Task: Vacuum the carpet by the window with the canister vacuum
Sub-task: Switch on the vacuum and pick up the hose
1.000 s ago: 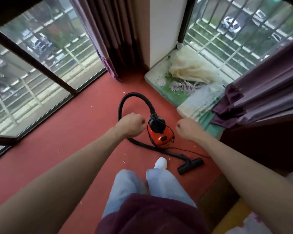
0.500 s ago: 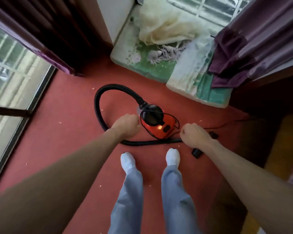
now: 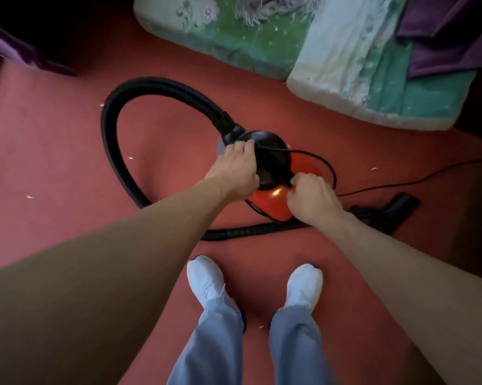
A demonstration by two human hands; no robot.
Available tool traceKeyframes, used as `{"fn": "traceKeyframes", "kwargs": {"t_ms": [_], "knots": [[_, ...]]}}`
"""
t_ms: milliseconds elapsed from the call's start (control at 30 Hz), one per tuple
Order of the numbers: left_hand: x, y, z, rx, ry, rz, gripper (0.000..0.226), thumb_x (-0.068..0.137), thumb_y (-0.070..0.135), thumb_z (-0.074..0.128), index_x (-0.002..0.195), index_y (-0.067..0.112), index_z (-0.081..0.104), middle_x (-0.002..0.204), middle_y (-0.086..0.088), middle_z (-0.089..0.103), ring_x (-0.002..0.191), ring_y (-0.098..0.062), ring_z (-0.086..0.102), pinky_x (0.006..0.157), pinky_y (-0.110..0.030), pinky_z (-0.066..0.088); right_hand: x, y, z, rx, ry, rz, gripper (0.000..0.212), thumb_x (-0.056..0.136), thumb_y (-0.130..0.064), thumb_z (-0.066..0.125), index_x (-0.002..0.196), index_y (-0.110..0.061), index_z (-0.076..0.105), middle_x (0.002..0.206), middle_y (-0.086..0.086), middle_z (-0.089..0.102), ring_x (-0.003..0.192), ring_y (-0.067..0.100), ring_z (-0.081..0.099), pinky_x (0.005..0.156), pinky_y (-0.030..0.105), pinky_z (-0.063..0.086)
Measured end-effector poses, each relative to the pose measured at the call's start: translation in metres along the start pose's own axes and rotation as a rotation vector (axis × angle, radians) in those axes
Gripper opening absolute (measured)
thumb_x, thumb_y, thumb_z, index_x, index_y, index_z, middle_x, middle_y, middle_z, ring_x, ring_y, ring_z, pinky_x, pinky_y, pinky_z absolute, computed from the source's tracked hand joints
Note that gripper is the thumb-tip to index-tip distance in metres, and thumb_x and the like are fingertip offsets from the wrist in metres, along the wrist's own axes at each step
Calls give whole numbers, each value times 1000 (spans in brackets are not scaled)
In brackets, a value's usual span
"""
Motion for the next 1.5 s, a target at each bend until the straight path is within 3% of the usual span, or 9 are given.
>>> {"fn": "traceKeyframes", "kwargs": {"t_ms": [200,267,367,467,567,700,933,1167,1500], "knots": [[-1,2,34,-64,303,17,62,81,5,50,141,3,37,132,-16,42,121,-32,43,106,-41,37,11,27,23,263,219,130,41,90,-7,47,131,-7,50,131,15,51,116,35,55,95,39,42],[4,6,30,-88,423,23,69,78,5,51,145,3,33,136,-16,39,122,-32,42,108,-43,37,8,22,10,349,420,24,43,86,-4,50,129,-9,49,131,13,46,110,33,57,89,38,42],[18,12,26,-126,358,-39,67,81,5,51,145,1,32,140,-18,37,127,-34,39,111,-41,34,12,-2,-13,245,572,-208,56,82,-1,54,136,-13,45,138,9,40,105,29,59,78,34,46],[19,19,23,-48,367,-58,47,83,7,51,128,0,44,130,-19,45,119,-35,45,103,-40,36,30,-13,-15,144,382,-246,56,88,-5,51,142,-18,46,141,6,43,119,25,52,86,35,47],[6,22,30,-29,285,-117,31,88,7,47,119,3,47,118,-19,57,107,-38,55,84,-43,41,22,-7,-12,54,325,-238,33,92,-13,45,116,-14,68,118,8,61,114,27,54,88,38,46],[-11,30,51,89,199,-61,18,91,7,40,102,6,55,93,-14,61,78,-33,55,64,-39,36,-7,31,3,-220,237,-183,28,93,-20,47,99,-7,71,106,14,67,107,32,59,82,37,48],[13,63,59,247,335,262,26,85,8,49,108,3,61,113,-15,57,107,-34,49,91,-42,40,-11,161,29,-884,-165,95,33,97,-14,43,123,-22,62,122,-2,63,121,25,47,90,32,42],[44,67,95,498,232,357,36,102,29,37,120,5,56,121,-13,55,118,-31,46,113,-40,24,24,97,62,-127,140,-196,43,88,-9,55,130,-6,50,126,13,49,117,32,51,92,45,50],[55,57,94,647,187,424,38,103,34,29,116,8,54,114,-10,57,110,-27,48,112,-43,26,20,72,107,77,215,-97,76,89,-16,58,155,-7,21,158,4,21,136,23,31,109,35,38]]}}
Point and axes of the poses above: each hand's wrist, its own x-axis towards the middle knuckle, its own z-axis out of the palm, y = z × x, the point moved 5 cm from there along x, towards the middle knuckle
